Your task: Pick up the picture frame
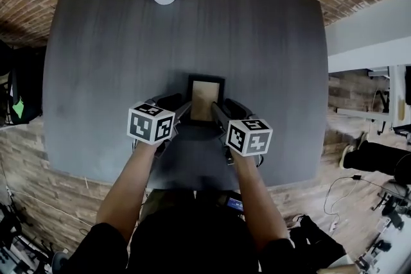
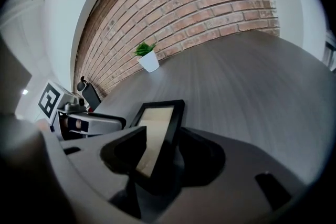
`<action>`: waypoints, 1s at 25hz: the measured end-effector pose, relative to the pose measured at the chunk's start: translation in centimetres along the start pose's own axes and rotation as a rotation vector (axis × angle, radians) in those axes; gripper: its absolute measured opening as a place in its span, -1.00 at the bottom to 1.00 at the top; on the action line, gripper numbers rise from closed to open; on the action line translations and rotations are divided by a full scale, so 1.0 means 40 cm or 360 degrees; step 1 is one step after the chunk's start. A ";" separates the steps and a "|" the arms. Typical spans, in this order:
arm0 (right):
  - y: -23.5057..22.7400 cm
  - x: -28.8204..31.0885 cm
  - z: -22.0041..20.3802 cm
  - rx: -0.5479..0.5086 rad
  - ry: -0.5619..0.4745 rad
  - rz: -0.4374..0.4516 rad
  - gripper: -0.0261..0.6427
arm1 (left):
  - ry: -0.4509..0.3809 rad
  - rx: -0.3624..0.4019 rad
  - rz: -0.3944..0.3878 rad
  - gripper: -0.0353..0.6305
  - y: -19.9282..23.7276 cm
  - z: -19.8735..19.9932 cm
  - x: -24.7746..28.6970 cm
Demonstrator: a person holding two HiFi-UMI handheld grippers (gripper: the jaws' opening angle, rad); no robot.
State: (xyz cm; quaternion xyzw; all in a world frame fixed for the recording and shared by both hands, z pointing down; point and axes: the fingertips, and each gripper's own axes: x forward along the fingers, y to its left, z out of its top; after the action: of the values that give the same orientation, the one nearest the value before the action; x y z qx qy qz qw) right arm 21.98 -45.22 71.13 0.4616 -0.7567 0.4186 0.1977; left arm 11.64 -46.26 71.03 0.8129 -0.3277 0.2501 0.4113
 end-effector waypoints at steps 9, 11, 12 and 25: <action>-0.002 0.025 -0.013 -0.0017 0.0074 -0.0018 -0.33 | 0.0105 0.0030 0.0040 -0.46 0.003 -0.023 0.037; -0.004 0.026 -0.015 -0.0029 0.0083 -0.0029 -0.33 | 0.0119 0.0039 0.0053 -0.47 0.002 -0.023 0.039; -0.005 0.025 -0.015 -0.0034 0.0084 -0.0036 -0.33 | 0.0128 0.0048 0.0061 -0.47 0.002 -0.023 0.040; -0.009 0.029 -0.029 -0.0172 0.0124 -0.0146 -0.53 | 0.0161 0.0126 0.0172 -0.59 -0.003 -0.029 0.052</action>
State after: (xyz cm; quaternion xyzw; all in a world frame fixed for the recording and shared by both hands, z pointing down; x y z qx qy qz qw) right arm 21.59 -44.98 72.76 0.4679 -0.7480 0.3852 0.2706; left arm 12.93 -45.94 72.98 0.7961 -0.3397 0.3253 0.3808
